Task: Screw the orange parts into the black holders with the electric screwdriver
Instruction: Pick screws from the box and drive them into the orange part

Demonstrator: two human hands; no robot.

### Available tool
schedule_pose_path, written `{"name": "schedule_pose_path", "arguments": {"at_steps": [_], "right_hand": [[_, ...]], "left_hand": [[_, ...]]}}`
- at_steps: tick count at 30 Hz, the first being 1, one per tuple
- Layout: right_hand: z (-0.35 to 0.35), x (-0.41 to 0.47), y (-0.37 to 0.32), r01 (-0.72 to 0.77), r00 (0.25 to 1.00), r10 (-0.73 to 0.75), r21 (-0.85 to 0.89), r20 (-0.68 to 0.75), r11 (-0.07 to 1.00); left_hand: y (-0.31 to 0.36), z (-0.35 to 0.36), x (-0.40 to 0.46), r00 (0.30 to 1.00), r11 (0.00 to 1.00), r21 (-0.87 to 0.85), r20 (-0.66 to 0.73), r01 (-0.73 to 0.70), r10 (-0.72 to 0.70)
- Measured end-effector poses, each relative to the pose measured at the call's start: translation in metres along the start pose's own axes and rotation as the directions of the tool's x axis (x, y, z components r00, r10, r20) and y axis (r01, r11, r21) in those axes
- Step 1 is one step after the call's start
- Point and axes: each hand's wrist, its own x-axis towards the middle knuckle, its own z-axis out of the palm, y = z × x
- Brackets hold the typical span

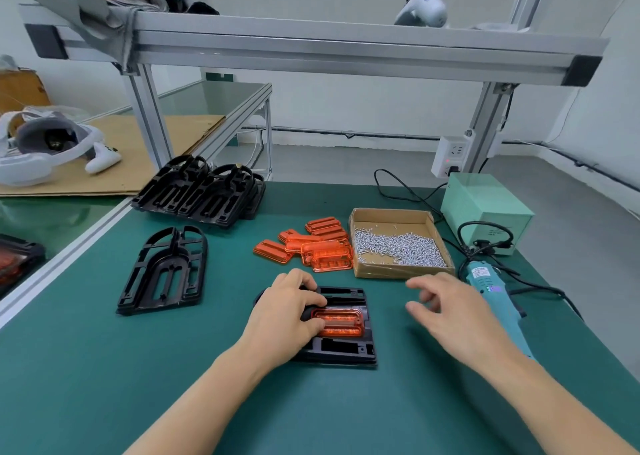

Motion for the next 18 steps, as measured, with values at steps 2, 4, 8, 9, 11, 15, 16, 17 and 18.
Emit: {"name": "schedule_pose_path", "arguments": {"at_steps": [2,4,8,9,11,15,16,17,18], "right_hand": [[-0.016,-0.003,0.014,-0.115,0.993,0.109,-0.191,-0.041,0.975],[-0.031,-0.008,0.029,-0.239,0.97,0.235,-0.395,-0.058,0.887],[-0.045,-0.013,0.05,-0.373,0.915,0.398,-0.525,-0.07,0.765],[-0.047,-0.014,0.053,-0.39,0.903,0.425,-0.532,-0.061,0.752],[-0.047,-0.017,0.057,-0.417,0.882,0.469,-0.522,-0.036,0.744],[-0.044,-0.024,0.06,-0.453,0.857,0.514,-0.429,0.032,0.781],[-0.043,-0.025,0.059,-0.462,0.855,0.517,-0.4,0.035,0.792],[-0.042,-0.025,0.059,-0.471,0.855,0.517,-0.371,0.03,0.801],[-0.042,-0.025,0.058,-0.477,0.856,0.516,-0.346,0.024,0.808]], "left_hand": [[0.002,-0.004,0.001,1.0,1.0,-0.009,0.009,0.015,-0.015],[0.006,-0.007,0.006,0.999,1.0,-0.009,-0.028,0.023,-0.023],[0.026,-0.012,0.031,0.992,0.996,-0.087,-0.129,-0.014,0.003],[0.032,-0.012,0.041,0.991,0.995,-0.101,-0.135,-0.028,0.014],[0.045,-0.009,0.062,0.994,0.994,-0.101,-0.11,-0.033,0.022],[0.062,0.003,0.101,1.0,0.998,-0.067,0.007,0.009,-0.009],[0.066,0.007,0.109,0.999,0.998,-0.064,0.037,0.02,-0.018],[0.07,0.012,0.116,0.997,0.998,-0.061,0.07,0.032,-0.028],[0.073,0.017,0.121,0.994,0.997,-0.06,0.103,0.046,-0.04]]}}
